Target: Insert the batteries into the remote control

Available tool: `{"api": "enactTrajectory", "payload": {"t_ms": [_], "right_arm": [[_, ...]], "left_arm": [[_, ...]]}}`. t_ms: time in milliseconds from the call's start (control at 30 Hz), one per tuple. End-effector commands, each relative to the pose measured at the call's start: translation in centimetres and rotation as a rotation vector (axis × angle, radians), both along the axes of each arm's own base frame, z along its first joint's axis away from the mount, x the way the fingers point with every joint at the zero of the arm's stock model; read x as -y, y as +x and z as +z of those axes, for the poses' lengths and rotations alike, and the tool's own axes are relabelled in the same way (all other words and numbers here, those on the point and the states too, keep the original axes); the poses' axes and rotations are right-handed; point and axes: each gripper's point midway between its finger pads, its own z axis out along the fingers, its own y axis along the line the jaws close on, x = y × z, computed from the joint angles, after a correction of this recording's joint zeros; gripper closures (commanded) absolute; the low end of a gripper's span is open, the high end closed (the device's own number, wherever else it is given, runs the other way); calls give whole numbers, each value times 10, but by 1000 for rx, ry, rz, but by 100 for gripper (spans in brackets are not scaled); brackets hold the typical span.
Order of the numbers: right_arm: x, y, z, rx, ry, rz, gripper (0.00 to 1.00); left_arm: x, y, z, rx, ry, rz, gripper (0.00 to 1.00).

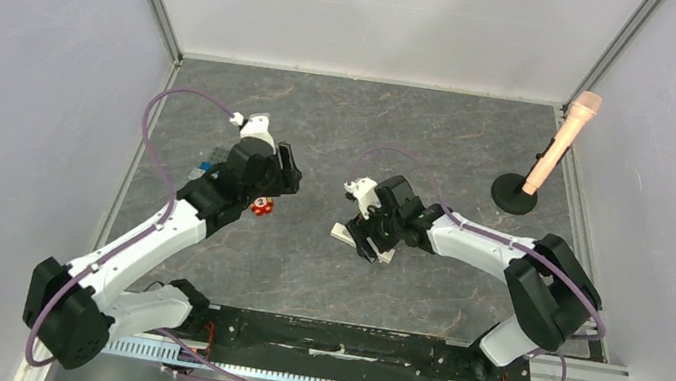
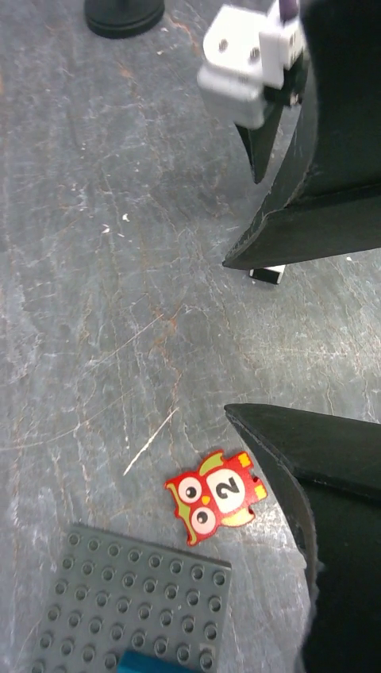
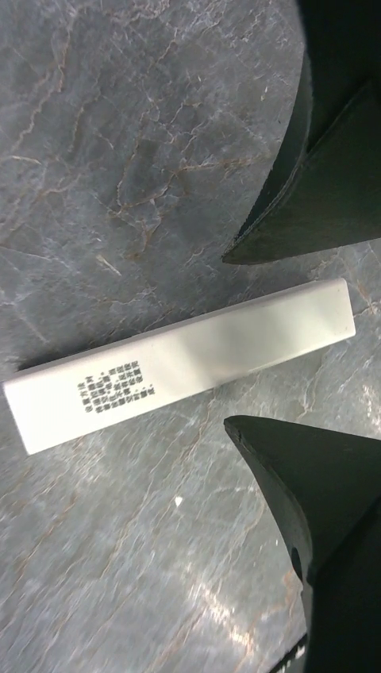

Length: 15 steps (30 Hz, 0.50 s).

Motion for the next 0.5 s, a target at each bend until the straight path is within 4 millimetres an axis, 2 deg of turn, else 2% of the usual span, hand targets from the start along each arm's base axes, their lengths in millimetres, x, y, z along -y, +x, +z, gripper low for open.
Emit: {"api": "enactTrajectory", "payload": {"t_ms": [0,100,200,367,467], "right_arm": [[-1,10,0,64,-80,76,30],[3,14,-6,71,-117,31,35],[5,17,-6,83,-116,-9,45],[14,33,-3,120,-129,-157,72],[25,44,0,127,-109,-269,80]], "left_arm": [[-20,-3,8,11,-23,80,31],[-24,-4,8,9,-26,82,31],[-24,-4,9,6,-34,78,31],[-27,-4,9,2,-36,79,31],[-26,-5,8,-2,-36,65,31]]}}
